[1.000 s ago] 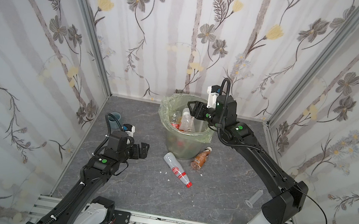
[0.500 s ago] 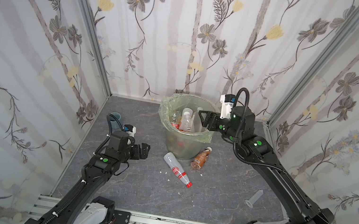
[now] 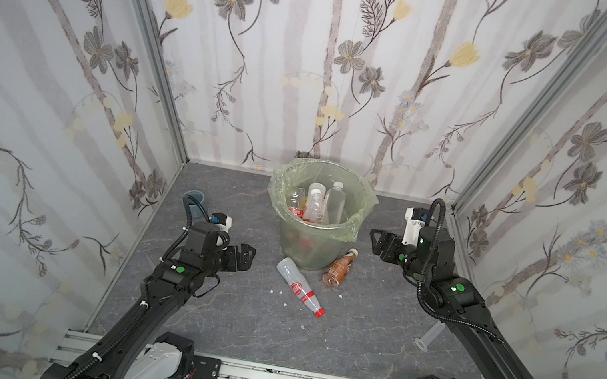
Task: Put the plastic bottles in the bin
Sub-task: 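Withdraw the right gripper while the left gripper moves toward the white-and-red bottle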
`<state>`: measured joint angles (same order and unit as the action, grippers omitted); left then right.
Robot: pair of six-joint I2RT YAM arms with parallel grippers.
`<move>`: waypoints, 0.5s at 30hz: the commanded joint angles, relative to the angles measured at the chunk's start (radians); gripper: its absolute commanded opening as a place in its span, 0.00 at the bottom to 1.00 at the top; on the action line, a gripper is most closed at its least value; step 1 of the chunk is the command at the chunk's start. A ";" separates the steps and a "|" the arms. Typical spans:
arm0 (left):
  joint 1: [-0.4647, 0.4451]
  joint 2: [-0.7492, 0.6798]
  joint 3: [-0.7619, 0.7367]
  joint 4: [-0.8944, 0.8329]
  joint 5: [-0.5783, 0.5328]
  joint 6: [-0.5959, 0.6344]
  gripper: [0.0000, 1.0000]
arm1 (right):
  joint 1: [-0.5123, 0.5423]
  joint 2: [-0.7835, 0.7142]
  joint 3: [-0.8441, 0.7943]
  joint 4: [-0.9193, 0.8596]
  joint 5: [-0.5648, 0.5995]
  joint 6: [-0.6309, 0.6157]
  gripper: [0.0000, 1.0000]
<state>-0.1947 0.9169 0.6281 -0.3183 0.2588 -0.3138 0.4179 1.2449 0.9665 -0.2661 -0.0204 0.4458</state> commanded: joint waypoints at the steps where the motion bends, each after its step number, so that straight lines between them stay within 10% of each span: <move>1: 0.000 -0.001 -0.002 0.017 0.007 -0.005 0.96 | -0.008 0.000 -0.049 0.046 -0.015 0.050 0.79; 15: -0.027 -0.015 -0.044 0.024 0.023 -0.130 0.94 | -0.009 0.013 -0.189 0.121 -0.044 0.126 0.78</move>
<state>-0.2104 0.9073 0.5972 -0.3161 0.2745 -0.3790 0.4084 1.2568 0.7841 -0.2073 -0.0536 0.5583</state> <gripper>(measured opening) 0.944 0.780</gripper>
